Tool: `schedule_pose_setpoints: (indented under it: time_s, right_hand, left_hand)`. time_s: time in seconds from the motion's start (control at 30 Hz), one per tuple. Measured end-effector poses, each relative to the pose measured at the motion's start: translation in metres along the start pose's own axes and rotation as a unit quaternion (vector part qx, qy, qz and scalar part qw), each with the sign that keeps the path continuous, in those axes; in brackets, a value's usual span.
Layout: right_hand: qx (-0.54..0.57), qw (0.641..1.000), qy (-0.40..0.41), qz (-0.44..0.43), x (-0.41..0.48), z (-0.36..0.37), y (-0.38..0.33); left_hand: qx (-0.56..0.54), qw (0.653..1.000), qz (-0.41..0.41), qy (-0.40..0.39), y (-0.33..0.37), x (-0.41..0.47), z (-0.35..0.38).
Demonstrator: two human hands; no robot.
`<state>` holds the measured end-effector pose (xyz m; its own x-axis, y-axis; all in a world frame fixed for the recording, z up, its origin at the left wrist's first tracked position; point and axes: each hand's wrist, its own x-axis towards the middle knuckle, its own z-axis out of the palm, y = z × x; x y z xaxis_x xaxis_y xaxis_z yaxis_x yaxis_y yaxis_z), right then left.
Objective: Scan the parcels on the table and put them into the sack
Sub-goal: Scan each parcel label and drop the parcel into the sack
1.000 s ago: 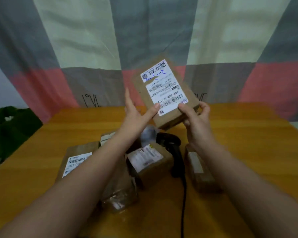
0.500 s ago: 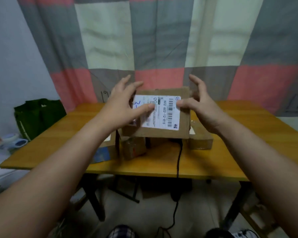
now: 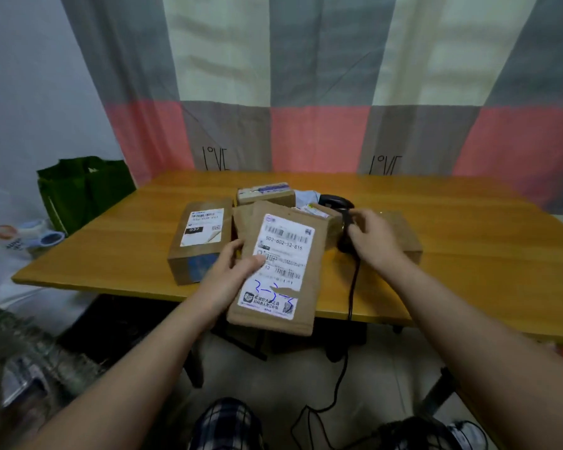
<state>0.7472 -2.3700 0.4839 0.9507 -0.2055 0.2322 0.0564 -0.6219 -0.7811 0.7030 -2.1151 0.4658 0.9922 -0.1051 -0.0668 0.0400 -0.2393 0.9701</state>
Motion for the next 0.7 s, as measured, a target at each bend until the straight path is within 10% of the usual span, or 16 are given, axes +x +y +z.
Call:
schedule_pose_setpoints:
  time_s: [0.2, 0.7]
  right_hand:
    - [-0.227, 0.972, -0.053, 0.022, 0.027, 0.025, 0.032]
    - [-0.141, 0.982, 0.017, 0.126, 0.047, 0.025, 0.046]
  left_hand:
    - [-0.166, 0.984, 0.011, 0.069, -0.016, 0.019, 0.015]
    - [-0.082, 0.989, 0.047, 0.114, -0.005, 0.036, 0.019]
